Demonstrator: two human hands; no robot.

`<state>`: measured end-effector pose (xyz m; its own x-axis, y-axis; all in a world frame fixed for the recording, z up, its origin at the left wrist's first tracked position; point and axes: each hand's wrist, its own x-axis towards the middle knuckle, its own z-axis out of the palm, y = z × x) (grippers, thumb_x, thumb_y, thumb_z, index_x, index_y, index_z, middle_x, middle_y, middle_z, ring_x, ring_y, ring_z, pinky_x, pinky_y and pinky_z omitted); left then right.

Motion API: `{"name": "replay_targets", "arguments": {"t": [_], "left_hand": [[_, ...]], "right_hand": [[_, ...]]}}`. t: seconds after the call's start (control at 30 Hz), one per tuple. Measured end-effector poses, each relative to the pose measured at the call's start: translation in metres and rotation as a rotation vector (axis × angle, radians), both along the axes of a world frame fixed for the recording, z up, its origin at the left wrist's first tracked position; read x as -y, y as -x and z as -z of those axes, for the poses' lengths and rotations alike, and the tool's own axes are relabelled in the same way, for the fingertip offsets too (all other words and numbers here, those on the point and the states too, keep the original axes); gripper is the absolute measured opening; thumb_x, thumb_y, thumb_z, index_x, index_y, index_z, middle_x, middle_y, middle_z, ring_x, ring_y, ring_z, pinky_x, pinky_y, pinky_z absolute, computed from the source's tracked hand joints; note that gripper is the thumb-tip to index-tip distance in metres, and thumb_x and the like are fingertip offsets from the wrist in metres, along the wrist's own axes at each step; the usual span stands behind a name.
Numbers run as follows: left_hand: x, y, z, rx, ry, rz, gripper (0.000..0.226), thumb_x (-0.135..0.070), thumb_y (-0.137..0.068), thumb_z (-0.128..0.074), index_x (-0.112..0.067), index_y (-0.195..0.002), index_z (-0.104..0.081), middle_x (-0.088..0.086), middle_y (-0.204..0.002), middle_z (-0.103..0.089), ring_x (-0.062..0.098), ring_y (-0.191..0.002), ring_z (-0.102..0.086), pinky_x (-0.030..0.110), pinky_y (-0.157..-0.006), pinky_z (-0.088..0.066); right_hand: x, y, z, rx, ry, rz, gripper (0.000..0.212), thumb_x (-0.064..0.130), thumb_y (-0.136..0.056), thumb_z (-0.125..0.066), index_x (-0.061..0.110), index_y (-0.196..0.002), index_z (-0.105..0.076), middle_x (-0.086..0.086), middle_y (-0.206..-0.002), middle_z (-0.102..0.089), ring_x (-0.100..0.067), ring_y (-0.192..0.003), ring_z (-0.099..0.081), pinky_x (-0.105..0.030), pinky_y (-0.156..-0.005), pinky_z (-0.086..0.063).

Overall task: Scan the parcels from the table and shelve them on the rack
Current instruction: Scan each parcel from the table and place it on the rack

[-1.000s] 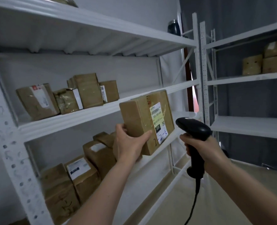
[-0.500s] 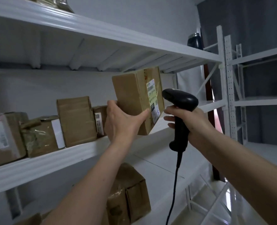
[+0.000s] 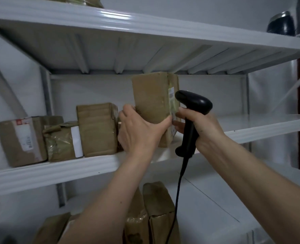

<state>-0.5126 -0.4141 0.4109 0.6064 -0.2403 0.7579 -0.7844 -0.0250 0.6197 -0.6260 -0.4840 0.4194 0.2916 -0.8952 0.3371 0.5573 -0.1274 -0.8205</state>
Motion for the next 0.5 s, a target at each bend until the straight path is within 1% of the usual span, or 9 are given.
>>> {"name": "replay_targets", "arguments": {"t": [0.1,0.17,0.23,0.37,0.43,0.5], "left_hand": [[0.015,0.014,-0.001,-0.006,-0.037,-0.118,0.091,-0.075,-0.052,-0.075,-0.016,-0.113,-0.040,-0.001,-0.110,-0.047,0.017,-0.090,-0.049,0.030,-0.067,-0.035],[0.023,0.021,0.001,-0.002,-0.088,-0.177,0.092,-0.076,-0.055,-0.073,-0.016,-0.115,-0.040,-0.002,-0.109,-0.044,0.012,-0.086,-0.042,0.027,-0.065,-0.032],[0.029,0.026,0.006,0.013,-0.130,-0.226,0.091,-0.077,-0.057,-0.071,-0.016,-0.116,-0.039,-0.003,-0.109,-0.043,0.009,-0.086,-0.036,0.026,-0.064,-0.032],[0.036,0.032,0.015,0.053,-0.153,-0.264,0.091,-0.070,-0.059,-0.075,-0.018,-0.123,-0.037,-0.001,-0.117,-0.044,0.008,-0.092,-0.036,0.026,-0.069,-0.035],[0.039,0.032,0.016,0.040,-0.147,-0.296,0.091,-0.067,-0.061,-0.076,-0.019,-0.126,-0.037,0.001,-0.121,-0.044,0.011,-0.097,-0.043,0.028,-0.070,-0.037],[0.045,0.031,0.016,0.015,-0.139,-0.334,0.091,-0.066,-0.062,-0.077,-0.019,-0.129,-0.038,0.004,-0.123,-0.044,0.017,-0.106,-0.049,0.029,-0.072,-0.037]], "right_hand": [[0.017,0.000,-0.001,-0.008,0.008,-0.061,0.015,0.008,-0.083,-0.073,0.009,-0.095,-0.064,-0.012,-0.089,-0.070,-0.028,-0.082,-0.072,-0.037,-0.076,-0.060],[0.029,-0.001,0.000,-0.031,0.003,-0.101,0.016,0.009,-0.083,-0.073,0.008,-0.096,-0.064,-0.011,-0.089,-0.068,-0.026,-0.080,-0.071,-0.036,-0.075,-0.060],[0.039,-0.002,0.002,-0.060,-0.010,-0.137,0.017,0.011,-0.083,-0.073,0.007,-0.097,-0.065,-0.012,-0.091,-0.069,-0.022,-0.078,-0.069,-0.032,-0.070,-0.059],[0.057,-0.003,0.005,-0.065,-0.026,-0.219,0.020,0.013,-0.083,-0.074,0.009,-0.100,-0.064,-0.011,-0.099,-0.070,-0.020,-0.080,-0.070,-0.026,-0.060,-0.056],[0.062,-0.004,0.006,-0.055,-0.045,-0.270,0.021,0.013,-0.083,-0.074,0.008,-0.100,-0.064,-0.011,-0.097,-0.070,-0.021,-0.080,-0.070,-0.027,-0.063,-0.058],[0.065,-0.005,0.008,-0.047,-0.074,-0.320,0.023,0.012,-0.082,-0.075,0.006,-0.102,-0.064,-0.010,-0.093,-0.070,-0.023,-0.081,-0.071,-0.032,-0.073,-0.060]]}}
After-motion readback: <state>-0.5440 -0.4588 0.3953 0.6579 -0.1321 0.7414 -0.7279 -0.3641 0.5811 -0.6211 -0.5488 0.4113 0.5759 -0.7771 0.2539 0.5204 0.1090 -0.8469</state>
